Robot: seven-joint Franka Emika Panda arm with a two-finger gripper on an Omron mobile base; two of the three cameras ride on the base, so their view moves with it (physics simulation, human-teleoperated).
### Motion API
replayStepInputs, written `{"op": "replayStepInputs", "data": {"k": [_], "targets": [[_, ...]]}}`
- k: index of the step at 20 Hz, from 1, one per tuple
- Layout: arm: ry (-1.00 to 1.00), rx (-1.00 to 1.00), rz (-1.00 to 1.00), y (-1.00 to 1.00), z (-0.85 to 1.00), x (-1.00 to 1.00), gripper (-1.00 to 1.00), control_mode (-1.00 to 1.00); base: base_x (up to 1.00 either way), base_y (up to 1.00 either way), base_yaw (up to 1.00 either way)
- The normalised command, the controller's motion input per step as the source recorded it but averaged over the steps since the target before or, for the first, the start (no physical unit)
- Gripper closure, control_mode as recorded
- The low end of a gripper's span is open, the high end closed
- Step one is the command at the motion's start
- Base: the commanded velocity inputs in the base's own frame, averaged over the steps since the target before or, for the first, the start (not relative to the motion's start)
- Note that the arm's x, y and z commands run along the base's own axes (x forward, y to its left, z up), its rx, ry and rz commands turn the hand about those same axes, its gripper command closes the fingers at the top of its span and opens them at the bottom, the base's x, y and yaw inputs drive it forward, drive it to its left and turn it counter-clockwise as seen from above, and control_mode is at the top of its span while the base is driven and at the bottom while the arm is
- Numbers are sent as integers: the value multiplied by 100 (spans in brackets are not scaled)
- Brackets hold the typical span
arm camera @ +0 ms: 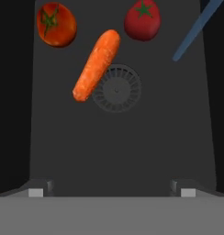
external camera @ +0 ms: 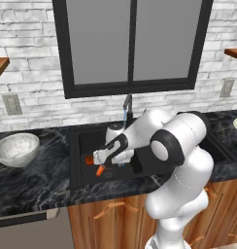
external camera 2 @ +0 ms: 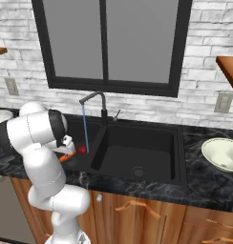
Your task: Pick the tomatos from the sink and place them in one bowl. Place the carrot in the other bowl. Then turn off the sink faucet.
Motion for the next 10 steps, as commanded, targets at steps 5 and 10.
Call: {"op": "replayStepInputs", "data": {"k": [5, 10], "targets": [[0, 1, 0, 2, -22, 15, -100, -100, 0, 0, 0], [0, 0, 0, 9, -27, 18, -100, -100, 0, 0, 0]]}}
